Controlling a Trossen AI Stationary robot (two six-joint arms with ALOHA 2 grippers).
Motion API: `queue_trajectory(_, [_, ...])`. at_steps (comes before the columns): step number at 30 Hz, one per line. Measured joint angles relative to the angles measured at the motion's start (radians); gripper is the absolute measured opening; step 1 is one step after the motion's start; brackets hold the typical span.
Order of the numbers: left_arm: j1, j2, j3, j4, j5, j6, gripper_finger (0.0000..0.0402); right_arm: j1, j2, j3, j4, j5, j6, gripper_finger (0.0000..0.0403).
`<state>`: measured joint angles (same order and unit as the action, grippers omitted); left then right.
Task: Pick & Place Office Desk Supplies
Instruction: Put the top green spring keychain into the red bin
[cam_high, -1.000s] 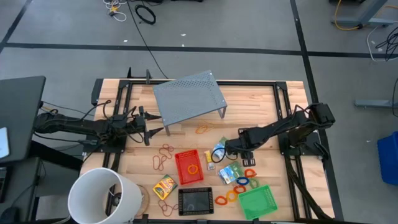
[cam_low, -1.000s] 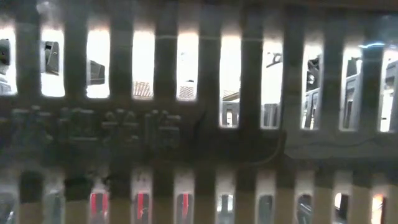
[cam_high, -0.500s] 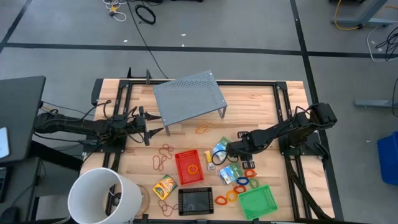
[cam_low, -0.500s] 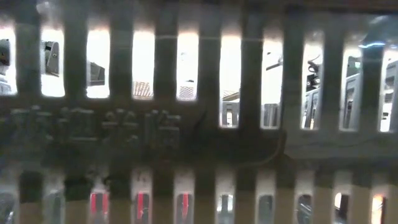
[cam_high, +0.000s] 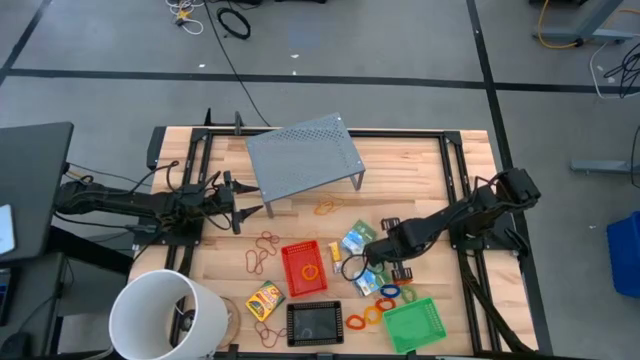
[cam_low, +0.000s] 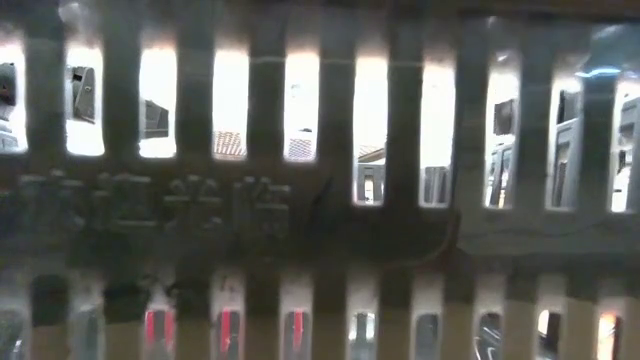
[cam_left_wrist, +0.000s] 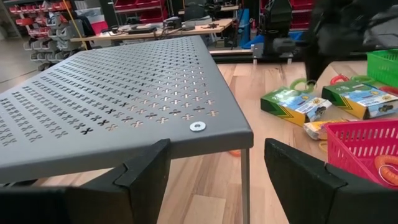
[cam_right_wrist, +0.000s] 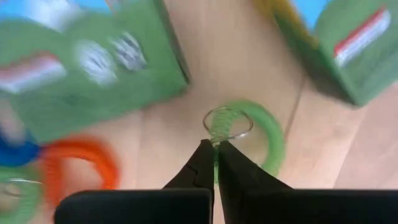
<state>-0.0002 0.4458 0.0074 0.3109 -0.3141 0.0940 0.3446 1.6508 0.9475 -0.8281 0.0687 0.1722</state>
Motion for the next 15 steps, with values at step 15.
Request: queue_trajectory(15, [0.000,0.000,0.000,-0.002,0.000,0.000,0.0262,0.021,-0.003,0.229,0.243,0.094,-0.238,0.0001])
